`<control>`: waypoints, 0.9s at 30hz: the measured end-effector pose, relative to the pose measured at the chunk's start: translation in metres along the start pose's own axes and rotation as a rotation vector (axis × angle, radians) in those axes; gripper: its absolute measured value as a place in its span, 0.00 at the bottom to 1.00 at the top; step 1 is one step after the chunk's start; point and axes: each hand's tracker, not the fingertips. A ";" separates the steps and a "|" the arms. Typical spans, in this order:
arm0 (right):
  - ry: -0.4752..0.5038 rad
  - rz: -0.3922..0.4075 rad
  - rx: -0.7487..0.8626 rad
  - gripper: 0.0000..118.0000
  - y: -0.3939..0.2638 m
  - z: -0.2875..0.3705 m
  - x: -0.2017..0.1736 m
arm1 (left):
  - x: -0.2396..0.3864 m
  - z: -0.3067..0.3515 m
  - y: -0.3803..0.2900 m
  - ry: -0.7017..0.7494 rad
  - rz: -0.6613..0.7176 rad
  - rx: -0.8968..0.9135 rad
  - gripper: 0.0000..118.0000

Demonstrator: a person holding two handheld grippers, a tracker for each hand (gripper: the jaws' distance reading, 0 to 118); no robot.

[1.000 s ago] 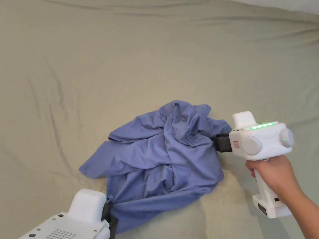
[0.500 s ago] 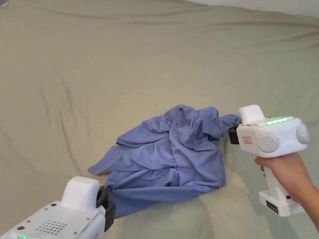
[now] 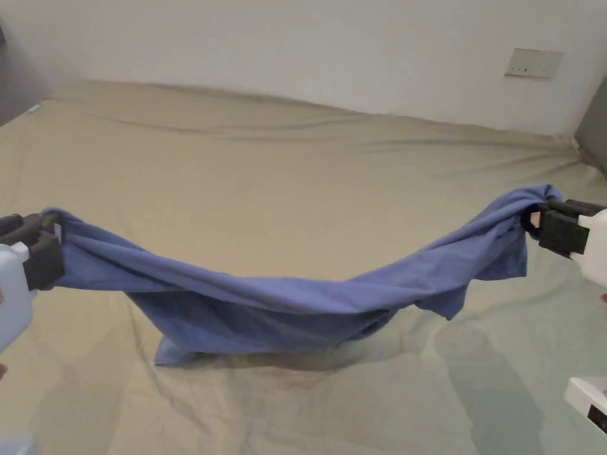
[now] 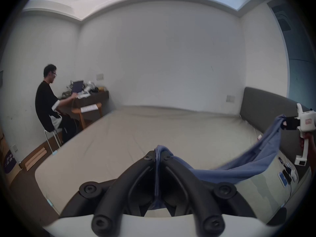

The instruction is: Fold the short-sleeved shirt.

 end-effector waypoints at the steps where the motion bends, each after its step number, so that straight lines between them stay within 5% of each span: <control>1: -0.005 -0.014 0.032 0.11 0.007 0.011 -0.001 | -0.003 0.003 0.010 0.009 -0.003 0.029 0.02; 7: -0.040 -0.067 0.214 0.11 0.047 0.068 -0.007 | -0.020 0.020 0.066 0.021 0.021 0.156 0.02; 17: -0.139 0.032 0.362 0.11 0.117 0.109 -0.036 | -0.024 0.019 0.153 -0.010 0.034 0.301 0.02; 27: -0.249 0.142 0.419 0.11 0.172 0.080 -0.046 | -0.017 -0.025 0.225 0.008 -0.026 0.333 0.02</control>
